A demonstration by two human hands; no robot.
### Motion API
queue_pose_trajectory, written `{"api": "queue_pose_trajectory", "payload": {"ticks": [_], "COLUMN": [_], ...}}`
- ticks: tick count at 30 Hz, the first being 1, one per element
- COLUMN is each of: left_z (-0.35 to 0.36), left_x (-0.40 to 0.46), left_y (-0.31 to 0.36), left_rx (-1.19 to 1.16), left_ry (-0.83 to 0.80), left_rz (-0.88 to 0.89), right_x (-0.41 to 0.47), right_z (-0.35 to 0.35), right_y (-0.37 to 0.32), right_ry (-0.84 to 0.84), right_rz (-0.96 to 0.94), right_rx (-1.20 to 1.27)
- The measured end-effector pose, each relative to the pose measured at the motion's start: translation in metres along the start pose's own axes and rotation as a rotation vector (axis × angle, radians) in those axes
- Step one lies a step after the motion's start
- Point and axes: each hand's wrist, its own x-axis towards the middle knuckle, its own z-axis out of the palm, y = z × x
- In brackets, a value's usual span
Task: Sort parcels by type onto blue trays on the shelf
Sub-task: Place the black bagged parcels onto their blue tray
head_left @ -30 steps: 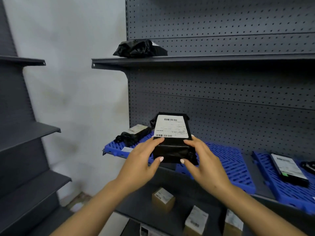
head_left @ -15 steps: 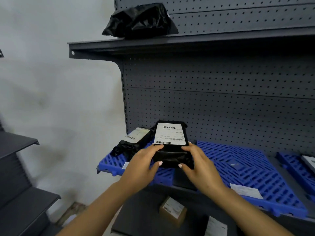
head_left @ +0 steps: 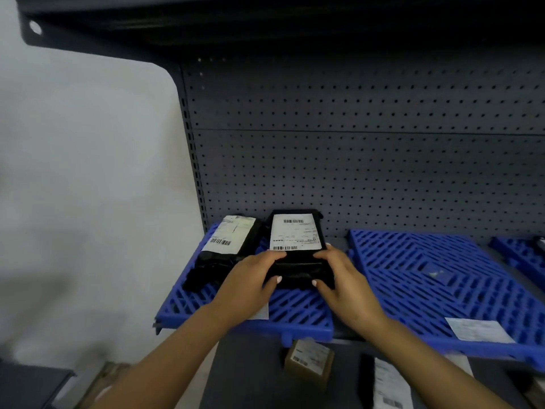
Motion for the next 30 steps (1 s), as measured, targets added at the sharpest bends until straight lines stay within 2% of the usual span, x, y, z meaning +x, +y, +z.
{"api": "queue_pose_trajectory", "payload": {"ticks": [13, 18, 23, 26, 30], "left_z": [-0.003, -0.007, -0.017, -0.019, -0.019], "left_x": [0.010, -0.001, -0.041, -0.061, -0.080], "left_y": [-0.032, -0.028, -0.032, -0.045, -0.060], "left_rx": [-0.032, 0.024, -0.023, -0.010, 0.039], "left_ry": [-0.069, -0.064, -0.041, -0.026, 0.023], "left_rz": [0.073, 0.100, 0.066, 0.050, 0.035], "right_x": [0.015, 0.013, -0.012, -0.029, -0.032], "right_z": [0.019, 0.021, 0.022, 0.030, 0.044], "right_y": [0.010, 0.011, -0.002, -0.014, -0.031], "right_ry": [-0.044, -0.028, 0.067, -0.002, -0.034], "right_rz": [0.045, -0.003, -0.161, -0.270, -0.398], "right_rx": [-0.206, -0.265, -0.283, -0.226, -0.299]}}
